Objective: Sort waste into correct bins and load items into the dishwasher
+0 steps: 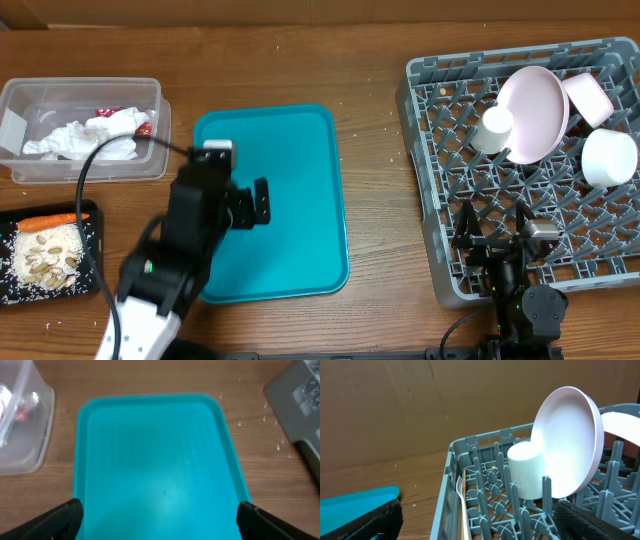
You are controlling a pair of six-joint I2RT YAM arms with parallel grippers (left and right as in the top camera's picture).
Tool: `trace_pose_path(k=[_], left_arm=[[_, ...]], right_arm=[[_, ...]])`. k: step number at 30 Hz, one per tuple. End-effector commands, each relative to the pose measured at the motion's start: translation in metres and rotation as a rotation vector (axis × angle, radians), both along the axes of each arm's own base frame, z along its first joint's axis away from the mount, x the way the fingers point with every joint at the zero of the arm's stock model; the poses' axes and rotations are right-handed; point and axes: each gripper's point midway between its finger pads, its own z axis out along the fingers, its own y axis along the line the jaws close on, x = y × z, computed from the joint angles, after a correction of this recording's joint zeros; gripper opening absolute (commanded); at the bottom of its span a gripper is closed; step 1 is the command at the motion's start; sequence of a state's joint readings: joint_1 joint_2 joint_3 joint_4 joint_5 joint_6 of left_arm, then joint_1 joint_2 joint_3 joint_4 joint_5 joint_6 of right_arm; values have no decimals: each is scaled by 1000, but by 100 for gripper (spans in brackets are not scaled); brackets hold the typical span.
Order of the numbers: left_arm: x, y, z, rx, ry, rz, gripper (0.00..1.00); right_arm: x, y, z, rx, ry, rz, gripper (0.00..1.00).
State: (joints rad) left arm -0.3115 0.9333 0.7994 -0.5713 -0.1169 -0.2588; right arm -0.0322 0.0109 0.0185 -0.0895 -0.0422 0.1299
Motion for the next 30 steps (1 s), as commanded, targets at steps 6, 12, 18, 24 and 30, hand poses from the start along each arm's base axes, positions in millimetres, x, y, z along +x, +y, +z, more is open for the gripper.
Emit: trace_pose_path(k=[6, 12, 18, 24, 30], left_arm=[[-19, 51, -45, -39, -188, 90, 100], [-27, 84, -40, -47, -361, 199, 100], [-33, 84, -44, -17, -420, 173, 100], [-33, 71, -52, -51, -533, 102, 100], [-39, 72, -45, -17, -589, 97, 100]], right_arm=[[0, -3, -2, -4, -5, -17, 100], [0, -3, -2, -4, -5, -17, 100], [0, -3, -2, -4, -5, -17, 100], [0, -3, -2, -4, -5, -17, 100], [0, -3, -2, -4, -5, -17, 100]])
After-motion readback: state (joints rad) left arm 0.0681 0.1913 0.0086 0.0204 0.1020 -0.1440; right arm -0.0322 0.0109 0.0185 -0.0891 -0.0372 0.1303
